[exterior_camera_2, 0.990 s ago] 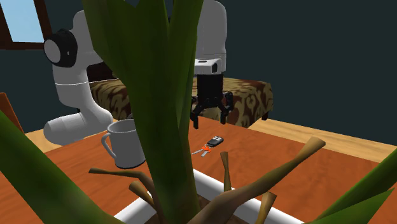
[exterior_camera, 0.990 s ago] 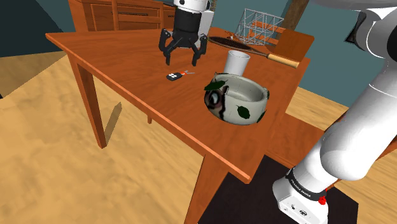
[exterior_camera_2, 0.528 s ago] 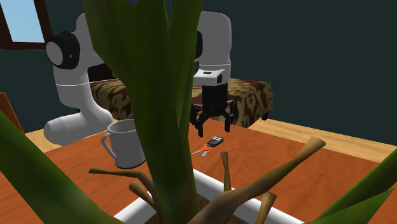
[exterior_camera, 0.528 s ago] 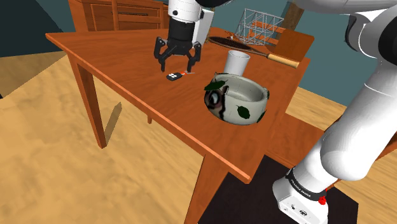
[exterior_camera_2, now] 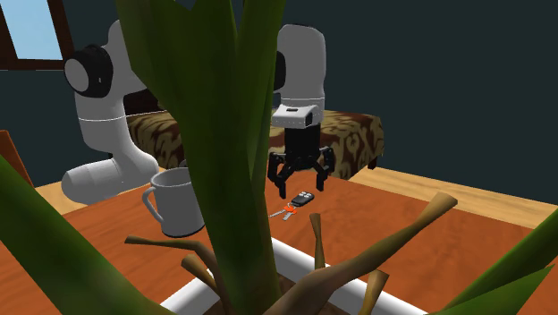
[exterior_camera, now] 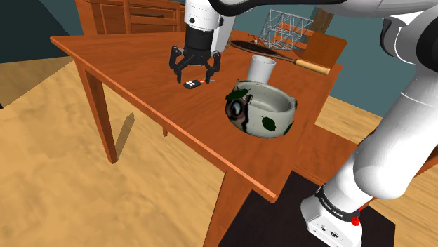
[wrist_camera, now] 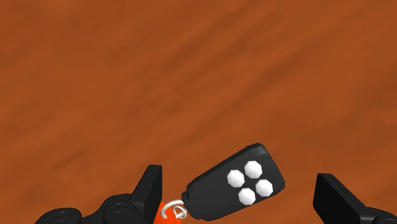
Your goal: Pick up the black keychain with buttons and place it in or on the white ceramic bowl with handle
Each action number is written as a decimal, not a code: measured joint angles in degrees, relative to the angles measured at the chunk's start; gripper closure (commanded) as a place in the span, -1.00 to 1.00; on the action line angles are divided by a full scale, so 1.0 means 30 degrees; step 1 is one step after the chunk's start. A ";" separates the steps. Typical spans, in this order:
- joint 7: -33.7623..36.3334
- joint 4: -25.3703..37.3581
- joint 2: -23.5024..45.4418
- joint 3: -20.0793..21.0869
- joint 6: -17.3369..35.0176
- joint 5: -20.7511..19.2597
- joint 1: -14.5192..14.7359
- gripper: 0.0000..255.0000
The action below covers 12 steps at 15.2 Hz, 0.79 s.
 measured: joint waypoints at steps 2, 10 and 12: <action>0.0000 0.0000 0.0000 0.0000 0.0000 0.0000 0.0000 1.00; 0.0000 0.0000 0.0000 0.0000 0.0000 0.0000 0.0000 1.00; -0.0016 0.0085 -0.0015 -0.0003 -0.0100 0.0009 -0.0006 1.00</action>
